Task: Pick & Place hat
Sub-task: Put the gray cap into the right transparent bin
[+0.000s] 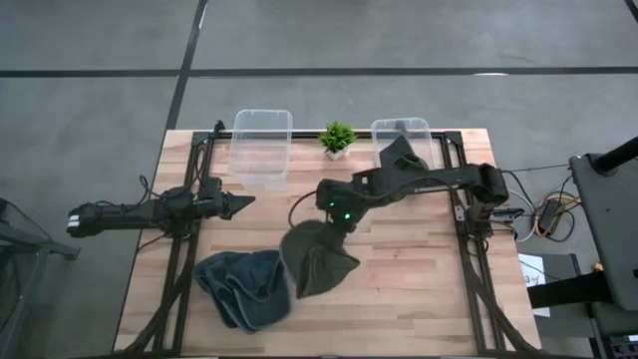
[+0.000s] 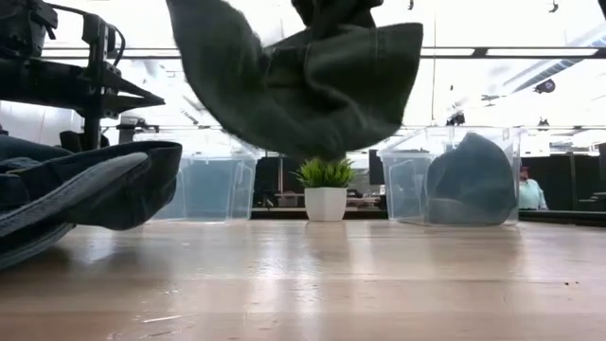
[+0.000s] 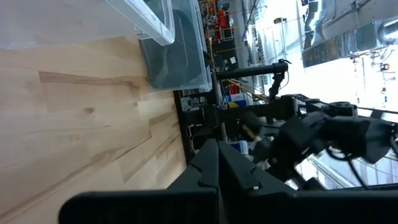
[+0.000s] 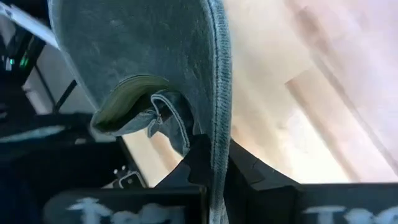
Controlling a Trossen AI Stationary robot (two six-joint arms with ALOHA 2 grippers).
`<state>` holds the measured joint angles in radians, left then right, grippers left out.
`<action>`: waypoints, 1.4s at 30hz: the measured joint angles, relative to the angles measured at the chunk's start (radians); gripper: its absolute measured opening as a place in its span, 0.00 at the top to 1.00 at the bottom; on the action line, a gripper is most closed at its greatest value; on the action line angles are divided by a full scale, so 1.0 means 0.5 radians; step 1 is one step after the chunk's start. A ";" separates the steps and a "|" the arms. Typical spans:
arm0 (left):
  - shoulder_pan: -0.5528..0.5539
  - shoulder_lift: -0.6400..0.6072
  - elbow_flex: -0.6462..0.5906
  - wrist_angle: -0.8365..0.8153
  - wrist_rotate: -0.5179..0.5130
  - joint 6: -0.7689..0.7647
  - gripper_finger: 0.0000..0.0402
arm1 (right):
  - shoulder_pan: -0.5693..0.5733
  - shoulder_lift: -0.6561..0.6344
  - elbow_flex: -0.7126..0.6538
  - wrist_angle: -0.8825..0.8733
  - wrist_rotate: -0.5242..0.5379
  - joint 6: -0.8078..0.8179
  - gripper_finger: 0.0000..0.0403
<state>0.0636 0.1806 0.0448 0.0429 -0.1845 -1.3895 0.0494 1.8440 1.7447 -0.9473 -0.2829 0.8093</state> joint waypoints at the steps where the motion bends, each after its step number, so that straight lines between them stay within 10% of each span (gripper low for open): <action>1: 0.000 -0.001 -0.001 0.000 0.000 -0.001 1.00 | -0.004 -0.037 0.000 -0.008 0.038 0.000 0.97; 27: 0.000 0.000 -0.001 0.002 0.000 -0.006 1.00 | -0.096 -0.849 0.000 0.693 -0.133 -0.460 0.97; 42: 0.000 -0.001 0.000 0.002 -0.001 -0.005 1.00 | -0.095 -0.928 0.000 1.819 -0.765 -0.579 0.97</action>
<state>0.0635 0.1802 0.0448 0.0437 -0.1848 -1.3919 0.0017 1.3802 1.7447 -0.0378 -0.6656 0.5199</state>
